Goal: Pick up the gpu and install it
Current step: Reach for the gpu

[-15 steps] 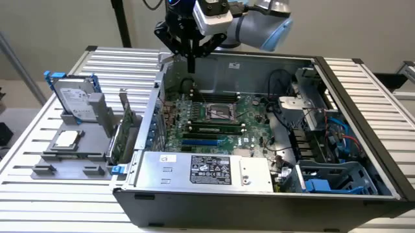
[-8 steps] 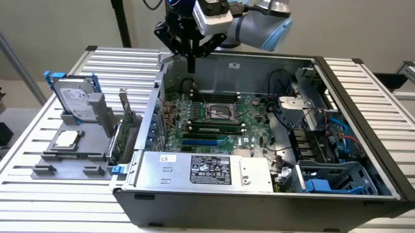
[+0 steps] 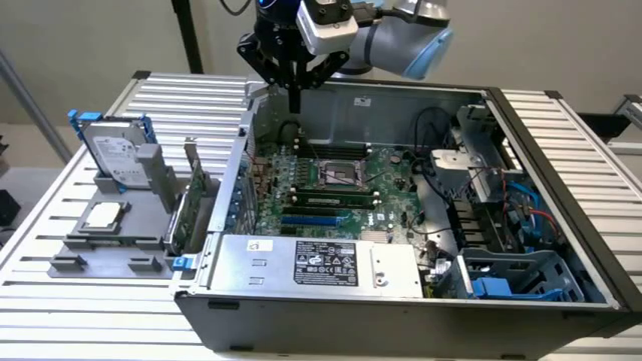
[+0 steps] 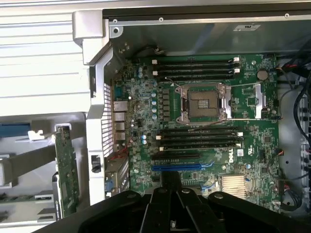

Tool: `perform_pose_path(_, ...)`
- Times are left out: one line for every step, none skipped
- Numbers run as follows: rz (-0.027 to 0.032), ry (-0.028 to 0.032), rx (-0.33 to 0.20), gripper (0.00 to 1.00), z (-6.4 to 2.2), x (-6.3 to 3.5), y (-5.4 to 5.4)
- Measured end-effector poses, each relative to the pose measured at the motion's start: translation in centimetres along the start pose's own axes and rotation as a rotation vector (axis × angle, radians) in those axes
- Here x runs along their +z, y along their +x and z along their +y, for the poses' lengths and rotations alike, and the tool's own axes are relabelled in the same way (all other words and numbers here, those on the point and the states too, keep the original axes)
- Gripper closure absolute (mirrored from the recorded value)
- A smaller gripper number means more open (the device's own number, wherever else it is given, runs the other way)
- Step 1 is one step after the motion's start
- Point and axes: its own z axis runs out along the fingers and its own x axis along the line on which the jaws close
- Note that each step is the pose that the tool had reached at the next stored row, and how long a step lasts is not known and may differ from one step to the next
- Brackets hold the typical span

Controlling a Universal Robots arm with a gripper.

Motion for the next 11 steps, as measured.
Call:
perform_pose_path(0.0001,0.0,0.0,0.89,-0.07,-0.01,0.3)
perform_pose_path(-0.0003,-0.0003,0.0,0.89,-0.23,-0.01,0.8)
perform_pose_path(-0.0003,-0.0003,0.0,0.89,-0.47,-0.03,1.2)
perform_pose_path(-0.0003,-0.0003,0.0,0.89,-0.72,-0.05,1.6)
perform_pose_path(-0.0004,-0.0002,0.0,0.89,-0.95,-0.08,2.0)
perform_pose_path(-0.0004,-0.0002,0.0,0.89,-1.19,-0.1,2.5)
perform_pose_path(-0.0006,-0.0003,0.0,0.89,-1.44,-0.11,2.9)
perform_pose_path(-0.0007,-0.0003,0.0,0.89,-1.7,-0.14,3.4)
perform_pose_path(-0.0008,-0.0003,0.0,0.89,-1.94,-0.16,3.8)
perform_pose_path(-0.001,-0.0003,0.0,0.89,-2.19,-0.18,4.2)
perform_pose_path(-0.0014,-0.0004,0.0,0.89,-2.44,-0.2,4.7)
